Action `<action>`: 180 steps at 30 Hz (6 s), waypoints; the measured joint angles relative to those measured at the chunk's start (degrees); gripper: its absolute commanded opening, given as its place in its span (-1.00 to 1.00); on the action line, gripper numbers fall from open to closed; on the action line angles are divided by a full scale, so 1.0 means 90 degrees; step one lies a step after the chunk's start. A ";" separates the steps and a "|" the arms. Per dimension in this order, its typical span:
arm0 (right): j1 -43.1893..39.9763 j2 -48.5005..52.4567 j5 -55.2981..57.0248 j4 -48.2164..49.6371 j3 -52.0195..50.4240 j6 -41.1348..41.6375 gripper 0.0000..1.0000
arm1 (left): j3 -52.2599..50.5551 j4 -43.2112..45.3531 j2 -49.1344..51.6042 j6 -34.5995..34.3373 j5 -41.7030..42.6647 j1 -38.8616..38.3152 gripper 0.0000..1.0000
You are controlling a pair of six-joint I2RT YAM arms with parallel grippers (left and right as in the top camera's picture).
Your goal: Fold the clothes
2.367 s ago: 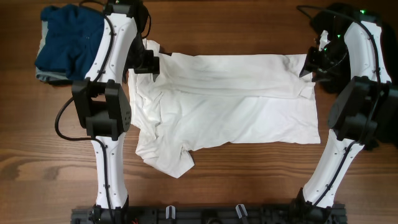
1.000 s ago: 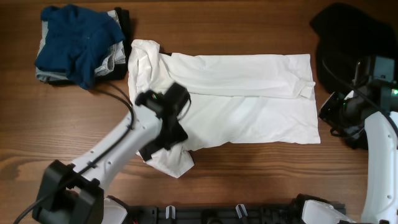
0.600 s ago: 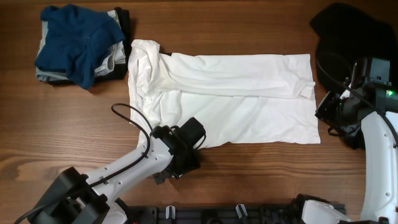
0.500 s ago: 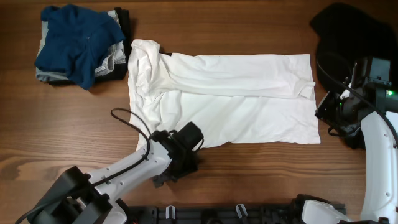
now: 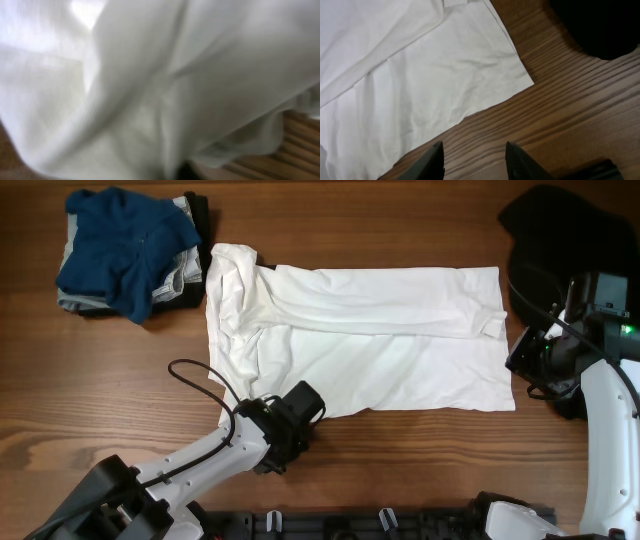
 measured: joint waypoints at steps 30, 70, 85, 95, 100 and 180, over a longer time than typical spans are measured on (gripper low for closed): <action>-0.0012 0.0568 -0.0279 0.2166 -0.2305 0.0860 0.22 | 0.1384 -0.1520 -0.0629 0.1537 -0.0338 0.1841 -0.92; -0.1095 0.1443 0.0034 0.3956 -0.3276 0.0690 -0.92 | 0.1384 -0.1350 -0.0629 0.1540 -0.0884 0.1841 -0.92; -0.1124 0.0219 -0.0413 0.1576 -0.2195 0.0566 -0.91 | 0.2416 -0.2953 -0.0991 0.1647 -0.0925 0.1841 -0.92; -0.1124 -0.0075 -0.0410 0.2987 -0.2154 0.0384 -0.92 | 0.2414 -0.0969 -0.0993 0.2385 -0.2310 0.1846 -0.92; -0.1103 0.0306 -0.0415 0.3725 -0.2123 0.0357 -0.92 | 0.2429 0.0736 -0.0777 0.3094 -0.2832 0.1882 -0.92; 0.0578 0.3087 -0.1423 0.2987 0.1333 -0.2288 -0.92 | 0.2429 0.0789 -0.0464 0.3988 -0.1627 0.4158 1.00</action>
